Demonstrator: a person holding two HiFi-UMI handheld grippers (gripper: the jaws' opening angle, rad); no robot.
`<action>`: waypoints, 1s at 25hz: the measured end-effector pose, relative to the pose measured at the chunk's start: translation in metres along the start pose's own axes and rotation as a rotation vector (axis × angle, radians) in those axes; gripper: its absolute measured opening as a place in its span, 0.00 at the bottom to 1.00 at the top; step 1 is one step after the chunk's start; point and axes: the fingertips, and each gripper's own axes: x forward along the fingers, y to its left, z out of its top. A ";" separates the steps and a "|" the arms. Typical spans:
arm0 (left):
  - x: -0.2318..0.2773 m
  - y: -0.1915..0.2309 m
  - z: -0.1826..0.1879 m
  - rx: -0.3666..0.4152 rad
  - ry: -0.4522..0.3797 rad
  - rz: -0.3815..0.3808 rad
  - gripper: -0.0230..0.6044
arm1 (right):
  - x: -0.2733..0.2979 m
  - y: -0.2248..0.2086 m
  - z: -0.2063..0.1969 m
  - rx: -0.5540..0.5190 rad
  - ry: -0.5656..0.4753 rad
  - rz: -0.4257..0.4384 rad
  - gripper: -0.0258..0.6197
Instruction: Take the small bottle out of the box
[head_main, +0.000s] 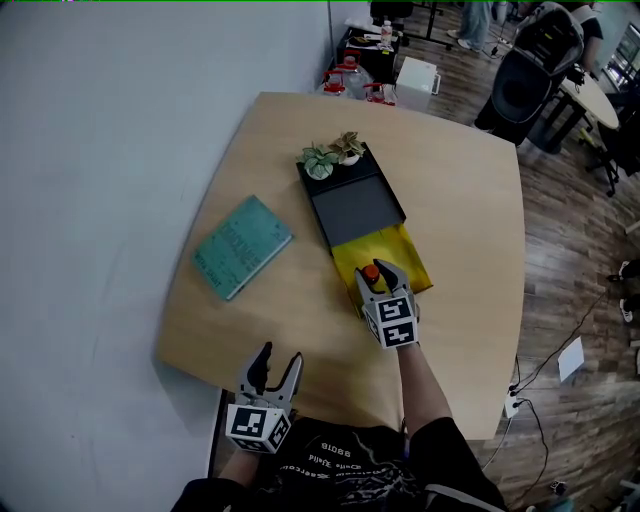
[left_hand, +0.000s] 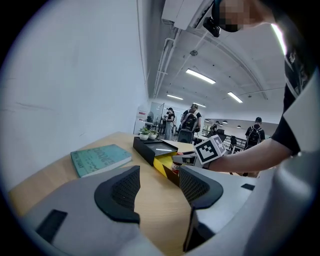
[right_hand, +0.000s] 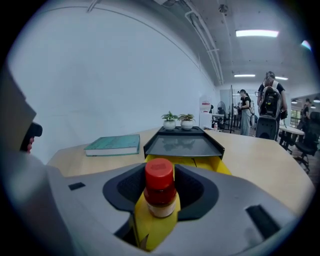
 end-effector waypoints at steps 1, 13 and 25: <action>0.000 -0.002 0.002 0.006 -0.002 -0.006 0.44 | -0.001 0.000 0.001 -0.004 -0.004 -0.002 0.31; -0.009 0.007 -0.005 -0.001 -0.001 0.023 0.44 | -0.015 0.005 0.020 -0.029 -0.059 -0.031 0.29; -0.017 -0.010 0.006 0.009 -0.053 -0.004 0.44 | -0.064 0.018 0.055 -0.076 -0.109 -0.043 0.29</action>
